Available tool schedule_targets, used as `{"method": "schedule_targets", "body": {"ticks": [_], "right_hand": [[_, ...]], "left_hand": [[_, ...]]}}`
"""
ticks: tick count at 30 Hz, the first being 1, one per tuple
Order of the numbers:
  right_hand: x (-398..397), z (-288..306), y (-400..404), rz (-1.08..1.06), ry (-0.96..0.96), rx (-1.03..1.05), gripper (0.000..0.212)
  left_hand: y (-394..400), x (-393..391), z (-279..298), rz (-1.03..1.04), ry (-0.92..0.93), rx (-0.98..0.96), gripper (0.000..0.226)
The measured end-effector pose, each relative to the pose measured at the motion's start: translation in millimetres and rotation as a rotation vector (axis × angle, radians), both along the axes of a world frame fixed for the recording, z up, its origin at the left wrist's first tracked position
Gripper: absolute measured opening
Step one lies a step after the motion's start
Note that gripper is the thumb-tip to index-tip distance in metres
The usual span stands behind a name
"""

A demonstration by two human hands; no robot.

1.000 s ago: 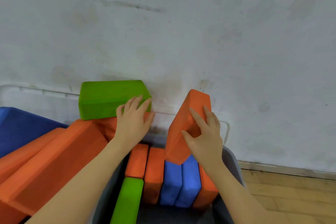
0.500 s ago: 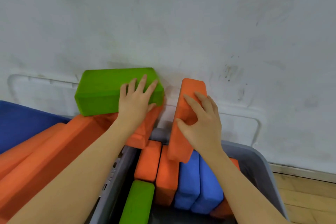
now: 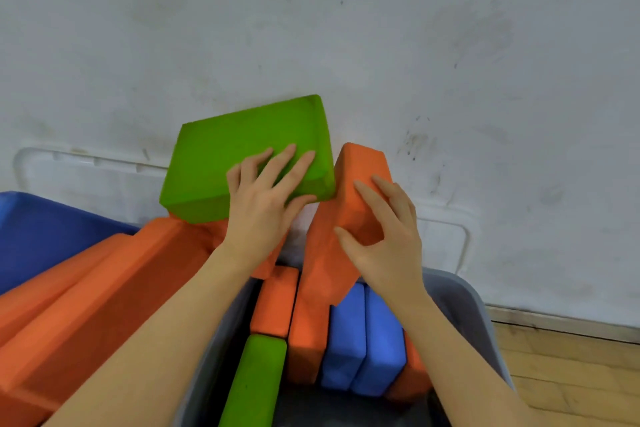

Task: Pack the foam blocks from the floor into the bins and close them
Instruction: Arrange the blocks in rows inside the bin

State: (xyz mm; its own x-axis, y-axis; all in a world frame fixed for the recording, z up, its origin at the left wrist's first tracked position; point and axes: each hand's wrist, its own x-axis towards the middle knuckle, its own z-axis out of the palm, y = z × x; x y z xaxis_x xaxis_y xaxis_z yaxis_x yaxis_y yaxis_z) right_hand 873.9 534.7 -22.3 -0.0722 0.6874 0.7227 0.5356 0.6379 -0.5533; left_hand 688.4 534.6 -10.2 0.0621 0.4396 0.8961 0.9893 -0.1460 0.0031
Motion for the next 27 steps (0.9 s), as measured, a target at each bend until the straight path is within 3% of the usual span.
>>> {"method": "schedule_targets", "body": {"ticks": [7, 11, 14, 18, 22, 24, 27], "right_hand": [[49, 38, -39, -0.027, 0.062, 0.056, 0.061], [84, 40, -59, -0.073, -0.003, 0.07, 0.059], [99, 31, -67, -0.095, 0.002, 0.01, 0.061], [101, 15, -67, -0.048, 0.056, -0.075, 0.062], [97, -10, -58, -0.028, 0.041, -0.134, 0.062], [97, -26, -53, 0.012, -0.007, -0.18, 0.061], [94, -48, -54, 0.077, -0.093, -0.302, 0.059]], "left_hand": [[-31, 56, 36, -0.068, -0.066, 0.089, 0.053], [-51, 95, 42, -0.097, -0.235, 0.086, 0.056], [-64, 119, 33, -0.162, -0.392, -0.026, 0.06], [-65, 123, 2, -0.368, -0.768, -0.249, 0.063], [-65, 116, -31, -0.5, -1.043, -0.406, 0.045], [-64, 113, -45, -0.508, -1.076, -0.461, 0.054], [-64, 103, -72, -0.509, -0.919, -0.557, 0.074]]}}
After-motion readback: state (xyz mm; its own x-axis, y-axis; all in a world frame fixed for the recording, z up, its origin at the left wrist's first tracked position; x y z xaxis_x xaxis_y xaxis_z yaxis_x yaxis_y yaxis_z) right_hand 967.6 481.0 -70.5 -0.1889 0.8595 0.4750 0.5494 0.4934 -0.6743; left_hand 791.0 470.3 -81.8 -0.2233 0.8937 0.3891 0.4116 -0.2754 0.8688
